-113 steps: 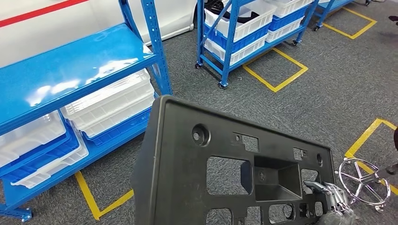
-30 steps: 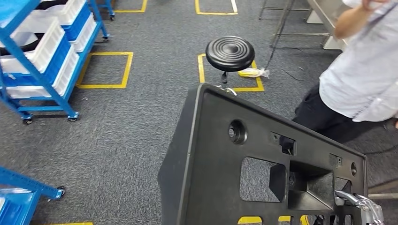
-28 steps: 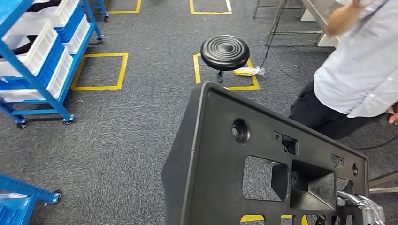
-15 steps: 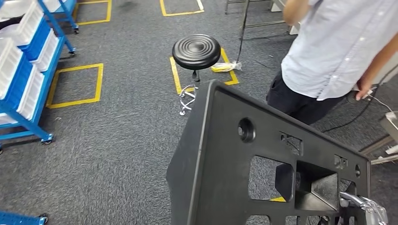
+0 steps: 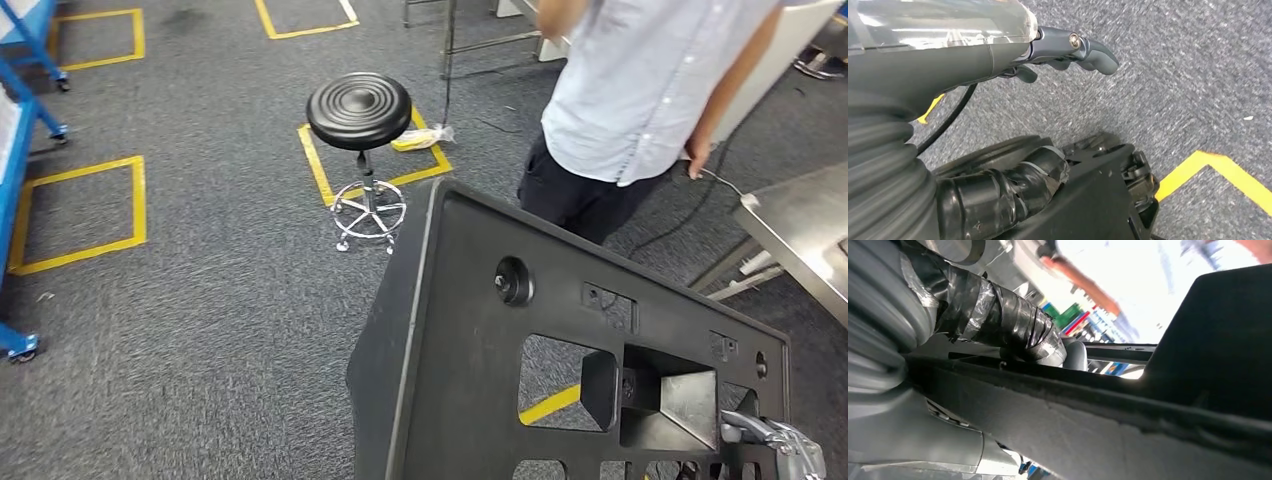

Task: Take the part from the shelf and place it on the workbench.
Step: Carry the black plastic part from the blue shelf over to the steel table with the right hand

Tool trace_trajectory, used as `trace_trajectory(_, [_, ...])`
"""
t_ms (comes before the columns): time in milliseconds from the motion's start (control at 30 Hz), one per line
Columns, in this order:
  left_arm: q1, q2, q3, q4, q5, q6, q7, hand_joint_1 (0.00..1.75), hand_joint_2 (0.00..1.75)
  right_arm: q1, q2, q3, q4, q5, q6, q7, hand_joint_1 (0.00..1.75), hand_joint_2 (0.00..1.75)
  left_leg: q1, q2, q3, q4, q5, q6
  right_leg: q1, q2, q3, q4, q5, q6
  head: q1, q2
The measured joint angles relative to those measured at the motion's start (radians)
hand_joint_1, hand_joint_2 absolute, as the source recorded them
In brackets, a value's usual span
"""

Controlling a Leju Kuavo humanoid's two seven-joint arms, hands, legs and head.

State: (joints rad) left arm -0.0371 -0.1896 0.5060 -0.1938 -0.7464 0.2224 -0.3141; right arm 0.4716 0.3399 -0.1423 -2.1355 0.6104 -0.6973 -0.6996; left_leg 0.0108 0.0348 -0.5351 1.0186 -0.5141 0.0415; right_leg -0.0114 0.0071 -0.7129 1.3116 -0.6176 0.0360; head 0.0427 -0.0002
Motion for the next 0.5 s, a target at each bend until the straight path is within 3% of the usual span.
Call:
trace_trajectory(33, [0.0,0.0,0.0,0.0,0.0,-0.001,0.0,0.0,1.75,0.001,0.0,0.0,0.0,0.0,0.0,0.0,1.75,1.75,-0.001,0.013,0.001,0.0,-0.002,0.0,0.0,-0.003,0.008,-0.013,0.018,-0.002,0.0,0.0])
trace_trajectory(67, [-0.001,0.0,0.0,0.0,0.0,-0.001,-0.001,0.0,1.75,0.001,0.0,-0.001,0.0,0.0,0.0,0.0,1.75,1.75,-0.003,0.024,0.004,0.0,-0.004,0.0,0.001,-0.009,0.035,-0.065,0.05,-0.006,0.0,0.0])
trace_trajectory(133, [-0.002,-0.001,0.0,0.0,-0.001,-0.002,-0.002,0.0,1.75,0.0,0.0,-0.001,0.0,0.0,0.0,0.0,1.75,1.75,-0.006,0.044,0.012,0.0,-0.01,-0.004,0.012,-0.053,0.11,-0.206,0.107,-0.022,0.0,0.0])
trace_trajectory(200, [-0.003,-0.002,0.0,0.0,-0.002,-0.004,-0.003,0.0,1.75,0.0,0.0,-0.001,-0.002,0.001,0.0,0.0,1.75,1.75,-0.009,0.061,0.017,-0.001,-0.014,-0.011,0.025,-0.084,0.144,-0.277,0.122,-0.037,0.0,0.0])
trace_trajectory(267, [-0.006,-0.002,0.001,0.0,-0.004,-0.008,-0.005,0.0,1.75,0.002,0.0,-0.003,-0.006,0.003,0.0,0.0,1.75,1.75,-0.012,0.081,0.023,-0.006,-0.016,-0.019,0.027,-0.068,0.144,-0.285,0.123,-0.044,0.0,0.0])
trace_trajectory(300, [-0.008,-0.002,0.001,0.0,-0.005,-0.009,-0.006,0.0,1.75,0.003,0.0,-0.005,-0.008,0.004,0.0,0.0,1.75,1.75,-0.012,0.079,0.027,-0.004,-0.021,-0.024,0.023,-0.057,0.146,-0.291,0.127,-0.048,0.0,0.0])
trace_trajectory(367, [-0.008,-0.002,0.001,0.0,-0.007,-0.012,-0.007,0.0,1.75,0.004,0.0,-0.007,-0.014,0.004,0.0,0.0,1.75,1.75,-0.011,0.039,0.011,0.042,-0.055,-0.032,0.013,-0.033,0.153,-0.306,0.137,-0.058,-0.001,0.0])
trace_trajectory(433, [-0.005,-0.002,0.002,0.0,-0.008,-0.014,-0.007,0.0,1.75,0.003,0.0,-0.008,-0.015,0.006,0.0,0.0,1.75,1.75,-0.005,-0.013,-0.044,0.16,-0.117,-0.037,0.008,-0.01,0.153,-0.31,0.14,-0.064,-0.002,0.0])
trace_trajectory(467, [-0.003,-0.001,0.002,0.0,-0.008,-0.014,-0.007,0.0,1.75,0.003,0.0,-0.008,-0.015,0.008,0.0,0.0,1.75,1.75,-0.004,-0.022,-0.074,0.22,-0.14,-0.04,0.008,0.003,0.152,-0.309,0.14,-0.064,-0.002,0.0])
trace_trajectory(500, [-0.001,-0.001,0.003,0.0,-0.008,-0.015,-0.007,0.0,1.75,0.003,0.0,-0.008,-0.015,0.011,0.0,0.0,1.75,1.75,-0.002,-0.026,-0.093,0.256,-0.145,-0.042,0.008,0.017,0.152,-0.307,0.139,-0.064,-0.002,0.0])
